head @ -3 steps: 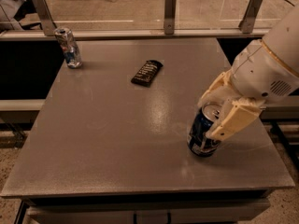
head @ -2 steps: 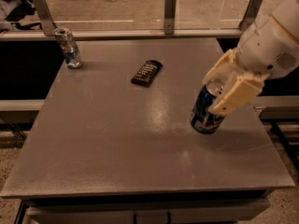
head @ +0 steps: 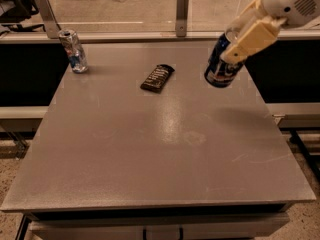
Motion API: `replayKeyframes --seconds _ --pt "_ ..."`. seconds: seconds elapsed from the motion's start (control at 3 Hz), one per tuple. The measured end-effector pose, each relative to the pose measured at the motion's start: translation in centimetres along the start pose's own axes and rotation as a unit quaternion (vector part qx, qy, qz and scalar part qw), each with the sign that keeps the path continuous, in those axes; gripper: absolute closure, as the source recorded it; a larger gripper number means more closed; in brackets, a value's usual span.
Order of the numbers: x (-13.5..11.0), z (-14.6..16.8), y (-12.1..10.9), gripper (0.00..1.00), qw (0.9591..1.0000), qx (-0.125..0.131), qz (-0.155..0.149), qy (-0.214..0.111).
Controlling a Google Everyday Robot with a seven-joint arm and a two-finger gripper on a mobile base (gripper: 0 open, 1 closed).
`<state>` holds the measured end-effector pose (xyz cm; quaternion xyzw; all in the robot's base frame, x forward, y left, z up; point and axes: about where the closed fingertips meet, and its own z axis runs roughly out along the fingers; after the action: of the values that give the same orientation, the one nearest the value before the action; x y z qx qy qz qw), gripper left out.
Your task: Move pepsi can near rxbar chocolate
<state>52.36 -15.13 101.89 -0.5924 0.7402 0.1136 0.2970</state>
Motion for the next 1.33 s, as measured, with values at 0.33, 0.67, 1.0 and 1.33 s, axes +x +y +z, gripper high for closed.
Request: replayKeyframes --seconds 0.33,0.67,1.0,1.33 --pt "-1.4 0.2 -2.9 1.00 0.9962 0.069 0.048 -0.020" --pt "-0.4 3.5 -5.2 1.00 0.9887 0.106 0.104 -0.018" --pt "1.5 7.4 -6.2 1.00 0.9843 0.105 0.142 -0.007" --pt "2.4 11.7 -7.1 1.00 0.9861 0.056 0.156 -0.003"
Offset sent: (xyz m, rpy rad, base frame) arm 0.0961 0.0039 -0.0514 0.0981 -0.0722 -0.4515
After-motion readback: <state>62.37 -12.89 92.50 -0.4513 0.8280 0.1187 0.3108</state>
